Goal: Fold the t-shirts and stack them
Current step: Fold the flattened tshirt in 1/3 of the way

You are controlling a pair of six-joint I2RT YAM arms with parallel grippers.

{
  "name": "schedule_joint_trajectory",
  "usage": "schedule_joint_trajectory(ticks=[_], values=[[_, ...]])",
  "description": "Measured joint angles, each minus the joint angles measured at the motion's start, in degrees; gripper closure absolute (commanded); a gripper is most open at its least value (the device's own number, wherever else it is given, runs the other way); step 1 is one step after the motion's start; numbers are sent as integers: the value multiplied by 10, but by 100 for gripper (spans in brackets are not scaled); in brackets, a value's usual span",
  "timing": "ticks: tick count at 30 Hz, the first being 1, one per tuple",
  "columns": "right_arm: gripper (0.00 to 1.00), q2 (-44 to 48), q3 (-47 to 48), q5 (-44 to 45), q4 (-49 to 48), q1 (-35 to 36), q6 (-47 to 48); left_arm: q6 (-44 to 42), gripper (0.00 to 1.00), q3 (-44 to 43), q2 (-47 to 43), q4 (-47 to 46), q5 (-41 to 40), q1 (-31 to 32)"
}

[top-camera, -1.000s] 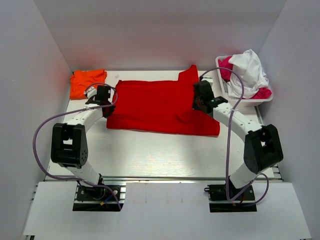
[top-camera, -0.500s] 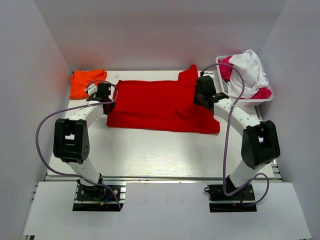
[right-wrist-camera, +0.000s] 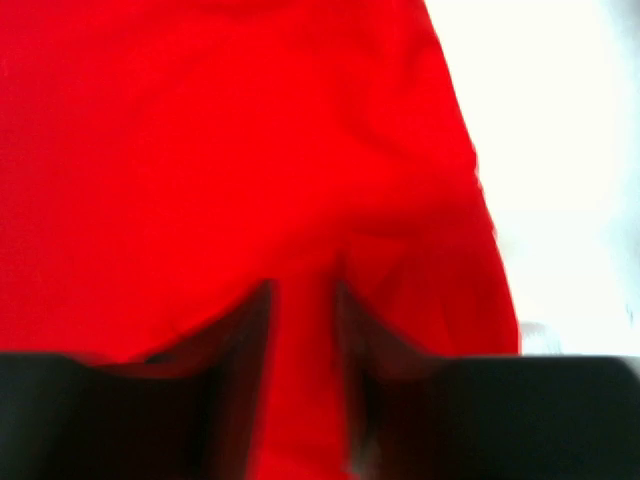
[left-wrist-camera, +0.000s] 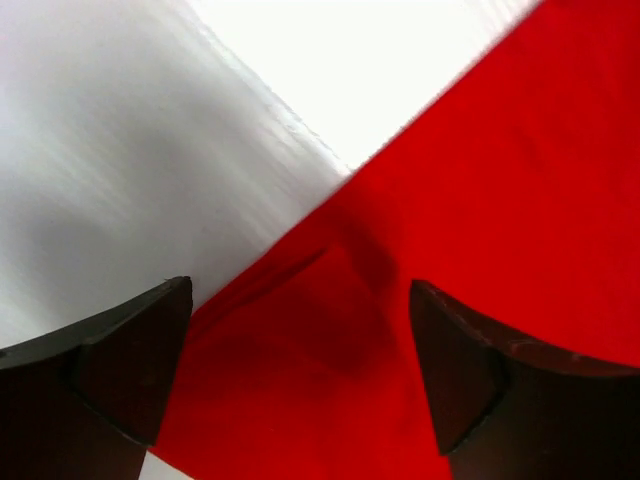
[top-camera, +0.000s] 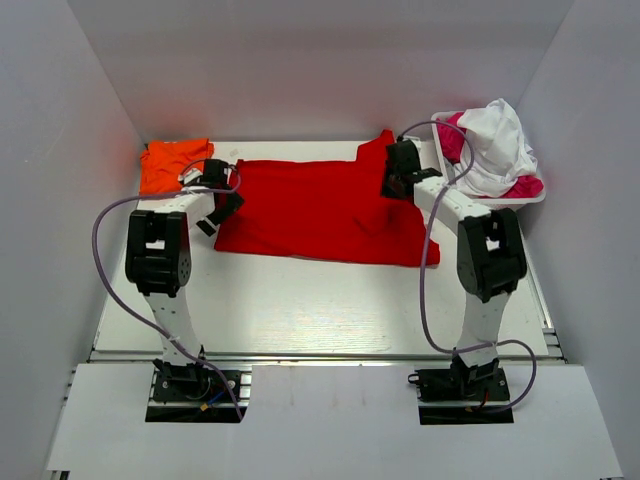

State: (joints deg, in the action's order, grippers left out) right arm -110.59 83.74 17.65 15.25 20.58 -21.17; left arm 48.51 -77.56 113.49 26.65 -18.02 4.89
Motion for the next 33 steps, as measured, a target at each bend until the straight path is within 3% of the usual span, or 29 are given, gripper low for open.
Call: schedule_joint_trajectory(ticks=[2,5,7,8,9,15,21,27,33], values=[[48,-32,36,0,1,-5,-3,5,0,-12,2,16,-4,-4],[46,-76,90,1,3,-15,2,5,0,-50,5,35,-12,-12],[36,-91,113,-1,3,-19,6,4,0,-83,5,46,-17,-16],[28,-92,115,-2,4,-21,8,3,0,-102,5,51,-22,-18],[10,-89,115,-2,6,-22,11,0,0,-119,5,54,-26,-18],[10,-3,20,-33,-2,-24,21,-47,0,-142,0,53,-10,-21],[10,108,-127,-138,-25,-24,21,-140,0,-75,-7,22,102,-12],[10,108,-172,-226,-48,-21,10,-195,0,-19,-7,2,207,10],[10,81,-172,-261,-78,-21,0,-228,0,-13,-7,-18,242,35]])
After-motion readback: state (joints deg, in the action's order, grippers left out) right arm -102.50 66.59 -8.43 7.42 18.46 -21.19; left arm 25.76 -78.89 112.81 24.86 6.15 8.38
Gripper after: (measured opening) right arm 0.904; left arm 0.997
